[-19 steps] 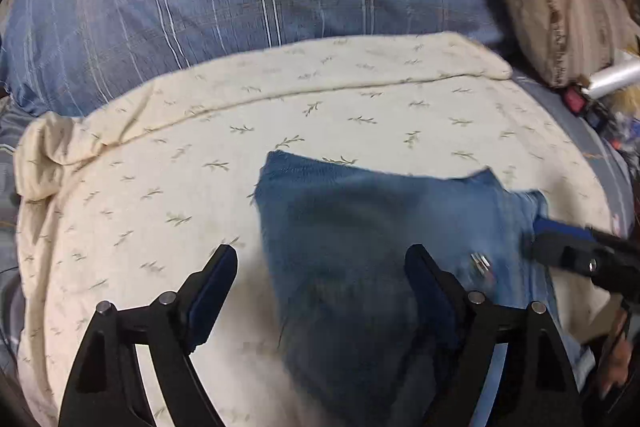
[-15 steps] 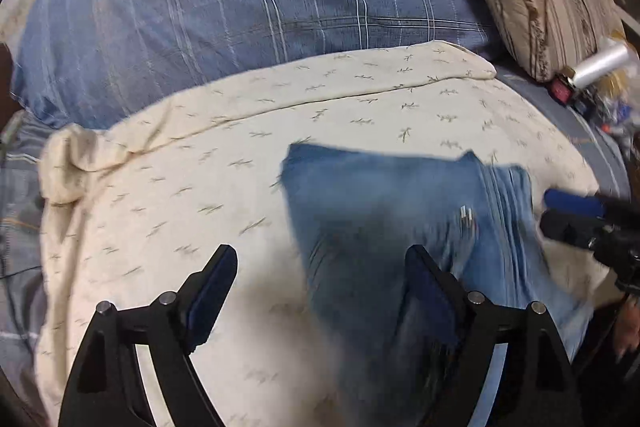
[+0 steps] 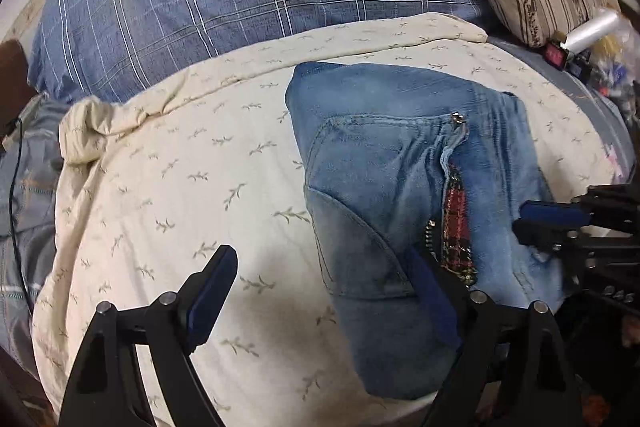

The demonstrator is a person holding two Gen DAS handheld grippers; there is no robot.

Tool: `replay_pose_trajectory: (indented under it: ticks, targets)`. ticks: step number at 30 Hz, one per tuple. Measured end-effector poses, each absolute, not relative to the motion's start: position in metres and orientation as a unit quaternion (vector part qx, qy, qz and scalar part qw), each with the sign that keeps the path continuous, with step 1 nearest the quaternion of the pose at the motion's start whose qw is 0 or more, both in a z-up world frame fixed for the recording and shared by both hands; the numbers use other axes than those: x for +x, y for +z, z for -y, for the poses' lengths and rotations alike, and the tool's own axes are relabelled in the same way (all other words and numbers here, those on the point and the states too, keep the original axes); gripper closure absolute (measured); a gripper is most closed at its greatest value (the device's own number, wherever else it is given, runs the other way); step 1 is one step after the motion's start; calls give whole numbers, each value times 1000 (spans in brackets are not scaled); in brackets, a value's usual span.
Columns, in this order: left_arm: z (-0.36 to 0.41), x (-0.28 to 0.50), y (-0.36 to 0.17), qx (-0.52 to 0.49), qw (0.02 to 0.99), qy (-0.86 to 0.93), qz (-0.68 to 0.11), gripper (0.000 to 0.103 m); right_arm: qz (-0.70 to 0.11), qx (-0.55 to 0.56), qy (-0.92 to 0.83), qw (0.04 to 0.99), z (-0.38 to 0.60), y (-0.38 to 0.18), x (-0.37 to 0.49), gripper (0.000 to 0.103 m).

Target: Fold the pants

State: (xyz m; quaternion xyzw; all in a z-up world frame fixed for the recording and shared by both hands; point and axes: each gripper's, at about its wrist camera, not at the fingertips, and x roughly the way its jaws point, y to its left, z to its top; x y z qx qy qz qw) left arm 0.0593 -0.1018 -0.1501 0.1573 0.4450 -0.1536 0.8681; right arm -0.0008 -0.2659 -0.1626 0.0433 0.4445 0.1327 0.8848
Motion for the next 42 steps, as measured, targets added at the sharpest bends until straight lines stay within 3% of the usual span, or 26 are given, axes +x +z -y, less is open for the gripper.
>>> replay_pose_trajectory:
  ticks: [16,25,42]
  targets:
    - [66,18,-123,72,863,-211,-453,16,-399,46,183,897,253,-115,-37,82]
    - [69,26,-154,89,855,-187,-476,16,-450,9,175,875,229,-149,-30,82]
    - [80,23,-155,129,861,-172,-460,15,-455,20,183,871,230,-164,-26,82]
